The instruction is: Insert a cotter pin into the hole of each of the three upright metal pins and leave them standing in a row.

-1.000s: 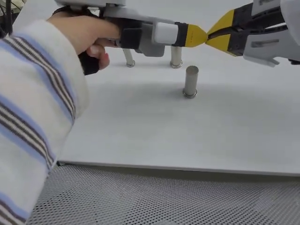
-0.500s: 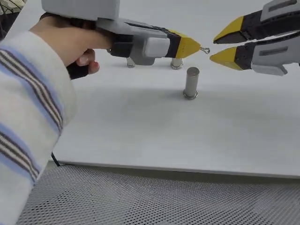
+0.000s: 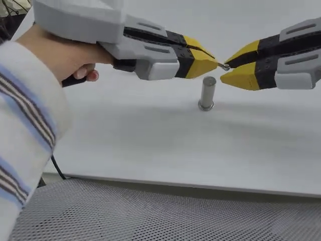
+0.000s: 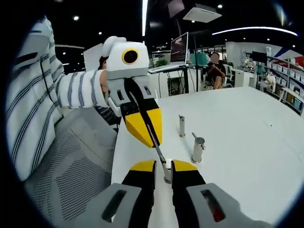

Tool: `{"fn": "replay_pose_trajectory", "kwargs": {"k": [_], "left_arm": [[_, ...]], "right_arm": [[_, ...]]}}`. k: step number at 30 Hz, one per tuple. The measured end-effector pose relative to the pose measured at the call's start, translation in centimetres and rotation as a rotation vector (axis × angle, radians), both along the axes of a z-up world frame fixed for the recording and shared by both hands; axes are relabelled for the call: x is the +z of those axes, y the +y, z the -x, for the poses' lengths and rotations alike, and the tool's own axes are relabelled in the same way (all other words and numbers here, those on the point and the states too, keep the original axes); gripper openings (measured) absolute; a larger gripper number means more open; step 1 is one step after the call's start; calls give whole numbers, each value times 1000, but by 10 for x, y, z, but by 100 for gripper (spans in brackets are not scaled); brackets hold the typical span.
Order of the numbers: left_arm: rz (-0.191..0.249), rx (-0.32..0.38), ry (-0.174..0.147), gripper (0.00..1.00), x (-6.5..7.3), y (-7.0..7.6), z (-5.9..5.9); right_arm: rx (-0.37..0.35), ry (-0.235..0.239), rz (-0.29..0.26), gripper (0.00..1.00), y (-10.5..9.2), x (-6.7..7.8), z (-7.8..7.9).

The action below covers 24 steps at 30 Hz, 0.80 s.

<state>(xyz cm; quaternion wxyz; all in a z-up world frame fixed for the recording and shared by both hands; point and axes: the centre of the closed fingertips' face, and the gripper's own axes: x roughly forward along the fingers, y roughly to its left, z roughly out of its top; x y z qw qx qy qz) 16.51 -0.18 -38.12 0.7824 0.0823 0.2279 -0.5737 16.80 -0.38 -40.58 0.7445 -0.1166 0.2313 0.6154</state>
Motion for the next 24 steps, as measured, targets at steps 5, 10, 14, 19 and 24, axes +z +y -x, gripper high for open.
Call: {"fn": "replay_pose_trajectory", "kwargs": {"k": [5, 10, 14, 19, 24], "left_arm": [[9, -13, -7, 0, 0, -1, 1], [8, -39, -23, 0, 1, -3, 4], [-2, -59, -29, 0, -1, -3, 6], [-30, -95, -32, 0, -6, -5, 11], [-31, -121, -37, 0, -7, -7, 14]], "right_arm": [[0, 10, -12, 5, 1, 0, 2], [9, 22, -24, 1, 3, 0, 4], [23, 25, -22, 0, 3, 0, 8], [51, 20, -1, 0, 0, -2, 14], [63, 26, -2, 0, -3, -1, 17]]}}
